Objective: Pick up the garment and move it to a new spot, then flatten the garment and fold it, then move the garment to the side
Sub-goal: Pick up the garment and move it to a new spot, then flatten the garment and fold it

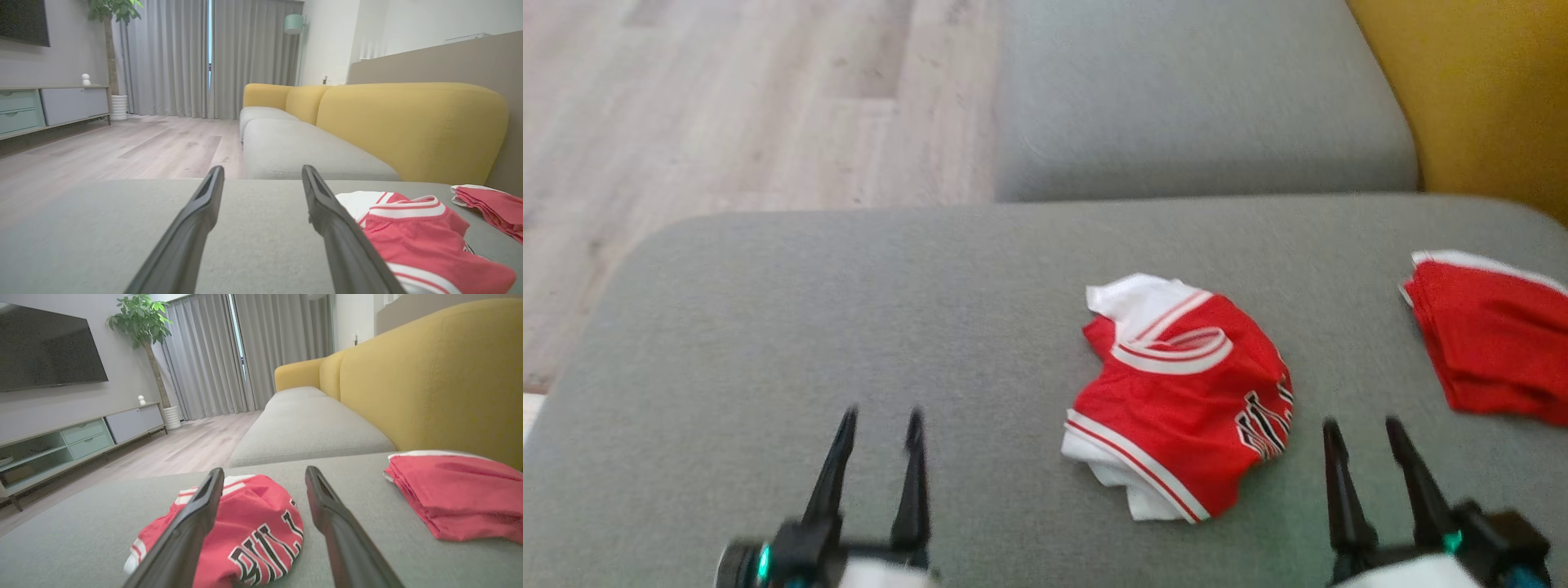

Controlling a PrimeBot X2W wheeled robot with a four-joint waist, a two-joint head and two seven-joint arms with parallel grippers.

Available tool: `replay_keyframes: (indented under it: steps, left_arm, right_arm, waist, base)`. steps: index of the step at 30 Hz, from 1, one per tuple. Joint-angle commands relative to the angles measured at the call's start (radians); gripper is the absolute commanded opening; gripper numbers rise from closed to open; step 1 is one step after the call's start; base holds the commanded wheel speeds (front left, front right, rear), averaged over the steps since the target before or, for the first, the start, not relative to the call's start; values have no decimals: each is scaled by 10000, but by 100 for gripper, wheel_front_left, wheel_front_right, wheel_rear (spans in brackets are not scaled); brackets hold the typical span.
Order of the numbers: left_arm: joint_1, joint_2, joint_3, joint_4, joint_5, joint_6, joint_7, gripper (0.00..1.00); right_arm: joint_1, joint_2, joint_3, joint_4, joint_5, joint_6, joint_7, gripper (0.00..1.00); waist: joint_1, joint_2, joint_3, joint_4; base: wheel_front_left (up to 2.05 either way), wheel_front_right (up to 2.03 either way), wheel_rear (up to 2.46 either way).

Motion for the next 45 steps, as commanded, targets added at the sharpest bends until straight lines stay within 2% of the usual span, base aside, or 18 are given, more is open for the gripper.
replay_keyframes:
  steps: [1, 6, 13, 30, 33, 35, 36, 37, 40, 45]
  left_arm:
    - [4, 4, 534, -497, 184, -25, -64, 100]
    - [1098, -180, 824, -672, 503, -391, -64, 100]
    - [1325, -337, 890, -681, 909, -716, -64, 100]
    - [1204, -442, 1086, -352, 1341, -908, -64, 100]
    - [1071, -446, 1025, -183, 1236, -1048, -64, 100]
    - [849, -448, 779, 137, 1137, -1357, -64, 100]
    - [471, -449, 435, 578, 934, -1728, -64, 100]
    - [222, -449, 252, 822, 811, -1877, -64, 100]
    - [-699, -450, -354, 1575, 180, -2204, -64, 100]
    - [-2339, -450, -1353, 3023, -990, -2462, -64, 100]
  right_arm:
    - [-105, -52, 102, -221, -82, -9, -64, 100]
    - [412, -30, 49, 8, -44, -9, -64, 100]
    - [561, -26, 106, -6, 56, -9, -64, 100]
    - [406, -25, 395, 86, -65, -9, -64, 100]
    - [335, -25, 379, 70, -186, -9, -64, 100]
    - [280, -25, 406, 35, -263, -9, -65, 100]
    - [218, -24, 469, -17, -342, -9, -65, 100]
    - [177, -24, 499, -42, -378, -9, -65, 100]
    - [44, -25, 572, -78, -506, -9, -65, 100]
    - [-195, -182, 830, -91, -624, -9, -65, 100]
  waist:
    - [4, 0, -360, 354]
    - [4, 0, -444, 461]
    - [4, 0, -405, 464]
    - [4, 0, -256, 266]
    - [4, 0, -128, 166]
    - [4, 0, -16, 64]
    - [4, 0, 118, -67]
    - [4, 0, 186, -132]
    - [4, 0, 468, -394]
    - [4, 0, 975, -874]
  base:
    - [0, 0, 0]
    - [0, 0, 0]
    - [0, 0, 0]
    - [0, 0, 0]
    - [0, 0, 0]
    - [0, 0, 0]
    - [0, 0, 0]
    - [0, 0, 0]
    - [0, 0, 0]
    - [0, 0, 0]
